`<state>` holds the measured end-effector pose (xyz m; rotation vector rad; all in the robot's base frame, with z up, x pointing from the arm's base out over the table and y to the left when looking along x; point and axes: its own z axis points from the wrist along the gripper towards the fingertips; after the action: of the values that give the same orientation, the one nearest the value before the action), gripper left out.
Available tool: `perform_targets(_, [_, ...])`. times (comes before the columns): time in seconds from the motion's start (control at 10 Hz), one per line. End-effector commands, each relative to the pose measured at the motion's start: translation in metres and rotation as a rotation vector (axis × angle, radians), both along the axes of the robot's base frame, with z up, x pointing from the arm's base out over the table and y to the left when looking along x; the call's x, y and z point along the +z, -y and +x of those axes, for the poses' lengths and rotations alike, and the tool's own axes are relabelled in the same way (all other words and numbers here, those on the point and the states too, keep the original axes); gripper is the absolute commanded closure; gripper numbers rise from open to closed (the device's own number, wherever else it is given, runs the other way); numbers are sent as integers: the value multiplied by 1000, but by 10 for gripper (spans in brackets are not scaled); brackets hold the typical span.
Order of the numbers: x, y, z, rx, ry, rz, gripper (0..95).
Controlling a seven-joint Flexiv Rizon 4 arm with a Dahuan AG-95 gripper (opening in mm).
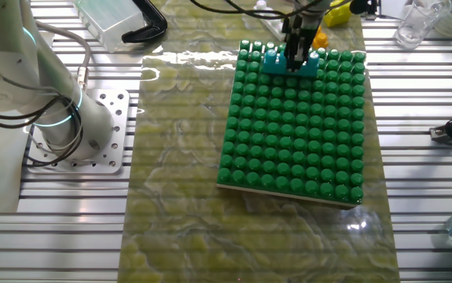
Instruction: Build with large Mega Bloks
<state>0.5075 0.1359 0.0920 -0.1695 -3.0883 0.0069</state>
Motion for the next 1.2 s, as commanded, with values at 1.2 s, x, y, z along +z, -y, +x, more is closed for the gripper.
perform_targets(1.2, [-23,1,3,-34,-52,27,950])
